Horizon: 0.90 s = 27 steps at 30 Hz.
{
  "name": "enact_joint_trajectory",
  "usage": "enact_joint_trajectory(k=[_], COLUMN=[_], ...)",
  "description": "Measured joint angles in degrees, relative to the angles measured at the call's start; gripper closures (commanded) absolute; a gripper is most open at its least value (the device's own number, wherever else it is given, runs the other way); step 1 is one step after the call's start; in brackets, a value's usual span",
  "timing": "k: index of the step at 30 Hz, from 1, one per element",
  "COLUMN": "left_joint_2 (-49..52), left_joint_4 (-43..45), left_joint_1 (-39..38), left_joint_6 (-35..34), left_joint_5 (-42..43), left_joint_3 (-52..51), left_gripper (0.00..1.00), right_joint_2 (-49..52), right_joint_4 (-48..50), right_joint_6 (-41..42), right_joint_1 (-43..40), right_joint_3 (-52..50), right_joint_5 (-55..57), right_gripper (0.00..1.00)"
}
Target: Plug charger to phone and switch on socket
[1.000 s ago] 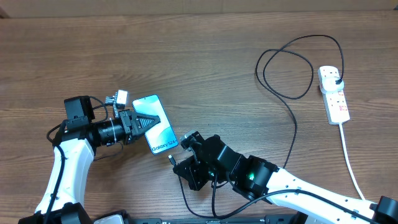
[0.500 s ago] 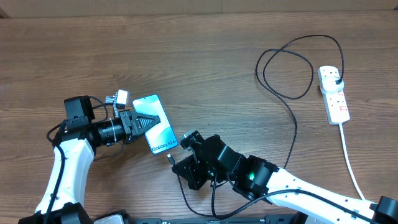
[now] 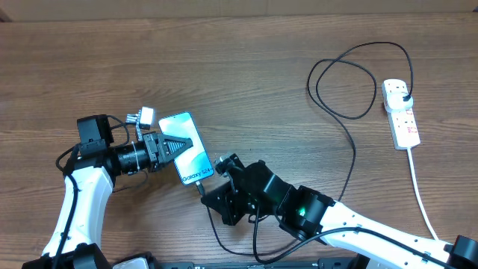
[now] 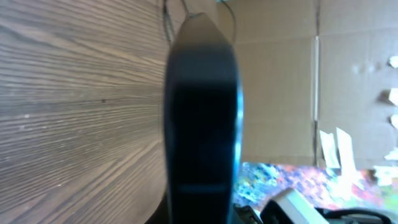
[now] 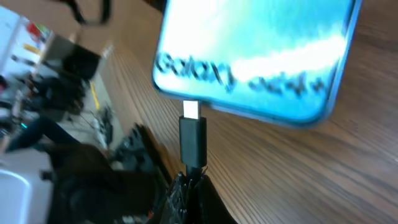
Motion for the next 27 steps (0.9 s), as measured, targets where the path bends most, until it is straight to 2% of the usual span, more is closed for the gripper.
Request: enact_joint_trajectory(k=[17,27], left_joint_2=[0.0,0.0], left_joint_4=[12.2,12.3], left_joint_1=[0.0,0.0], left_joint_6=[-7.4,-7.8], left_joint_5=[7.8,9.1], left_joint_3=[0.0,0.0], left_gripper=[0.96,0.96], right_joint_2=[0.0,0.0], right_joint_4=[1.6,1.6], right_joint_6=[2.7,2.4], right_joint_1=[-0.5,-1.6], right_joint_3=[0.0,0.0], right_joint_5=[0.0,0.0], right_gripper=[0.96,0.96])
